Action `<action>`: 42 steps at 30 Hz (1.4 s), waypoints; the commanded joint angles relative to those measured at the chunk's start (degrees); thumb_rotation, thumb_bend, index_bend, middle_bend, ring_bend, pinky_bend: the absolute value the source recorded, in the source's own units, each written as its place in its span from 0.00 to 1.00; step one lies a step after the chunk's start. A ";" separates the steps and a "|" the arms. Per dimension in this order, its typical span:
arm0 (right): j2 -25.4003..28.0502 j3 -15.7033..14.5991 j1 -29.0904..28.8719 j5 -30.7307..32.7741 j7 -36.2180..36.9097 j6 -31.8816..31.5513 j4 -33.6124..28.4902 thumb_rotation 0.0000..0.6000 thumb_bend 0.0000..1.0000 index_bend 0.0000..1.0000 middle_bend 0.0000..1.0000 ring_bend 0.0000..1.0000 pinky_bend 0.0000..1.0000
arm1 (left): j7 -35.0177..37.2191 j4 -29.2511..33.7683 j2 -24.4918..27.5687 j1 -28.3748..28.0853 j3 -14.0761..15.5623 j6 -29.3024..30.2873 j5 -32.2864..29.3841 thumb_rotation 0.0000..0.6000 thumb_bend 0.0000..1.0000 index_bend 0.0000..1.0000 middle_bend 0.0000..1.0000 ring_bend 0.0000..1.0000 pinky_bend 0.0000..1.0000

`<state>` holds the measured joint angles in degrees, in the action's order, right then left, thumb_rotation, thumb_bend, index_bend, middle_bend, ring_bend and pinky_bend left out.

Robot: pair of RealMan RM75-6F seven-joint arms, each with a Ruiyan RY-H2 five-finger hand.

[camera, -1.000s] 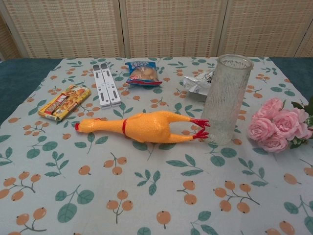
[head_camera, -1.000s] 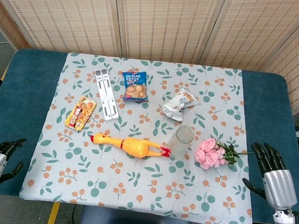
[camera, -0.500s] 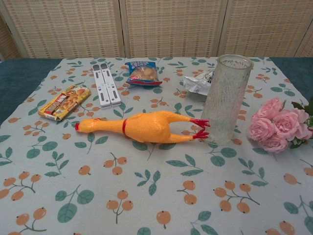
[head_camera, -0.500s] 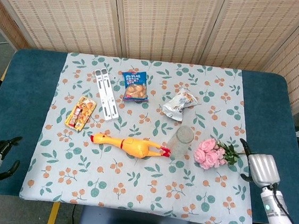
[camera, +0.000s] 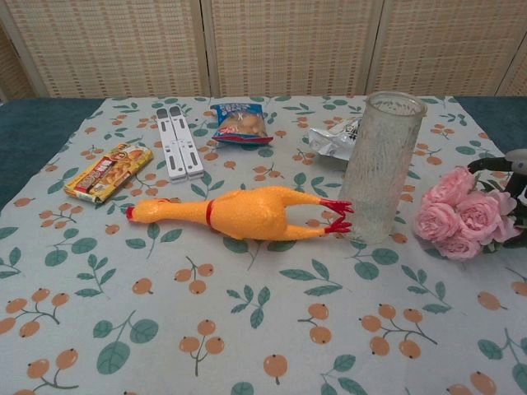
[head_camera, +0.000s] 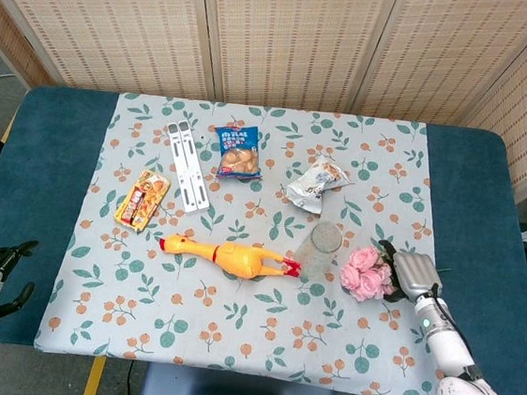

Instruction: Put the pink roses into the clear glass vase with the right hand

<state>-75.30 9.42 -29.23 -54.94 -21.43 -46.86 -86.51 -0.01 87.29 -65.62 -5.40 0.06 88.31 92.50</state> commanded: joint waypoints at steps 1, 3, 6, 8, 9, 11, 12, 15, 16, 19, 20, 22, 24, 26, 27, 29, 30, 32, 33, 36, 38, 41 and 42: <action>-1.70 -0.09 -0.14 -2.40 3.70 -0.30 2.28 1.00 0.00 0.34 0.81 0.97 0.94 | 0.03 0.04 0.01 0.03 -0.03 0.07 -0.02 1.00 0.37 0.19 0.32 0.33 0.48; -2.04 -0.67 0.04 -2.96 5.02 -0.15 3.51 1.00 0.00 0.47 0.82 0.98 0.94 | 0.09 0.05 0.03 0.08 -0.07 0.18 -0.06 1.00 0.37 0.19 0.33 0.33 0.48; -2.07 -1.60 -0.15 -2.09 5.55 1.21 5.18 1.00 0.00 0.56 0.83 0.98 0.95 | 0.20 0.05 0.07 0.09 -0.06 0.18 -0.03 1.00 0.37 0.19 0.32 0.33 0.48; -2.15 -2.02 -0.40 -1.21 5.53 2.00 6.07 1.00 0.00 0.58 0.83 0.99 0.95 | 0.14 0.05 0.05 0.08 -0.03 0.17 0.04 1.00 0.37 0.19 0.32 0.33 0.48; -2.21 -2.29 -0.57 -0.71 5.41 2.41 6.58 1.00 0.00 0.58 0.83 0.98 0.95 | 0.07 0.04 0.04 0.06 -0.01 0.16 0.12 1.00 0.37 0.19 0.32 0.33 0.48; -2.23 -2.61 -0.79 -0.21 5.37 2.82 6.99 1.00 0.00 0.59 0.84 0.99 0.95 | -0.02 0.05 0.01 0.04 0.01 0.15 0.18 1.00 0.37 0.19 0.32 0.33 0.48; -2.16 -2.71 -0.87 -0.15 5.49 2.83 6.98 1.00 0.00 0.59 0.84 0.99 0.95 | -0.05 0.07 0.00 0.04 0.01 0.13 0.17 1.00 0.37 0.19 0.32 0.34 0.48; -1.72 -2.60 -0.44 -1.42 6.72 1.15 5.97 1.00 0.08 0.69 0.85 0.99 0.95 | -0.04 0.08 0.00 0.05 -0.03 0.06 0.01 1.00 0.37 0.19 0.33 0.34 0.48; -1.41 -2.49 -0.09 -2.31 7.41 0.15 5.33 1.00 0.13 0.72 0.86 0.99 0.96 | -0.01 0.08 0.01 0.06 -0.06 0.08 -0.02 1.00 0.37 0.19 0.33 0.34 0.48; 0.47 -2.05 1.89 -6.92 10.75 -4.92 2.14 1.00 0.36 0.85 0.87 1.00 0.97 | 0.14 0.06 0.04 0.12 -0.09 0.23 0.00 1.00 0.37 0.19 0.33 0.34 0.48; 1.40 -2.04 2.64 -8.63 11.85 -6.65 0.92 1.00 0.41 0.87 0.88 1.00 0.97 | 0.17 0.06 0.05 0.13 -0.08 0.27 0.03 1.00 0.37 0.19 0.33 0.34 0.48; 4.06 -1.97 4.65 -12.69 14.66 -11.26 -2.43 1.00 0.46 0.90 0.88 1.00 0.98 | 0.24 0.03 0.06 0.15 -0.09 0.34 0.06 1.00 0.37 0.19 0.33 0.34 0.48; 7.27 -2.02 6.83 -16.73 17.24 -16.09 -6.29 1.00 0.49 0.91 0.89 1.00 0.98 | 0.28 0.06 0.07 0.14 -0.09 0.33 0.10 1.00 0.37 0.19 0.33 0.34 0.48; 10.86 -2.27 9.00 -20.72 20.18 -20.47 -10.37 1.00 0.50 0.91 0.89 1.00 0.98 | 0.18 0.10 0.05 0.11 -0.05 0.29 0.18 1.00 0.37 0.19 0.33 0.34 0.48; 12.52 -2.44 9.88 -22.40 21.68 -22.09 -12.16 1.00 0.50 0.91 0.89 1.00 0.98 | 0.12 0.13 0.06 0.11 -0.03 0.28 0.23 1.00 0.37 0.19 0.33 0.34 0.48; 15.93 -2.83 11.49 -25.73 24.99 -24.98 -15.52 1.00 0.51 0.91 0.89 1.00 0.98 | 0.05 0.24 0.06 0.11 0.01 0.33 0.34 1.00 0.37 0.19 0.33 0.34 0.48; 18.22 -3.06 12.55 -28.05 27.63 -26.96 -17.63 1.00 0.52 0.91 0.89 1.00 0.98 | 0.00 0.28 0.07 0.12 0.01 0.34 0.35 1.00 0.37 0.19 0.33 0.34 0.48; 21.35 -3.38 13.95 -31.33 31.89 -29.73 -20.21 1.00 0.53 0.91 0.89 1.00 0.98 | -0.08 0.33 0.06 0.11 0.03 0.33 0.41 1.00 0.37 0.19 0.33 0.34 0.48; 23.22 -3.50 14.70 -33.22 34.95 -31.36 -21.74 1.00 0.54 0.91 0.89 1.00 0.98 | -0.13 0.34 0.06 0.08 0.04 0.24 0.39 1.00 0.37 0.19 0.33 0.34 0.48; 27.20 -3.53 15.78 -37.02 42.94 -34.41 -25.01 1.00 0.56 0.91 0.89 1.00 0.98 | -0.20 0.41 0.06 0.06 0.12 0.09 0.39 1.00 0.37 0.19 0.33 0.34 0.48; 28.54 -3.13 15.77 -38.62 47.43 -35.73 -26.46 1.00 0.58 0.91 0.89 1.00 0.98 | -0.24 0.47 0.08 0.05 0.13 0.08 0.42 1.00 0.37 0.19 0.33 0.34 0.48; 29.41 -2.18 14.41 -39.98 54.46 -35.77 -28.56 1.00 0.61 0.91 0.89 1.00 0.98 | -0.29 0.52 0.08 0.05 0.16 0.04 0.43 1.00 0.37 0.19 0.33 0.34 0.48; 29.56 -1.82 13.44 -40.17 57.03 -34.89 -29.30 1.00 0.62 0.91 0.89 1.00 0.99 | -0.32 0.53 0.09 0.06 0.15 0.04 0.41 1.00 0.37 0.19 0.33 0.34 0.48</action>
<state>-48.31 6.69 -14.96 -92.21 28.39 -80.91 -112.17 -0.32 87.82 -65.53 -5.34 0.22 88.35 92.91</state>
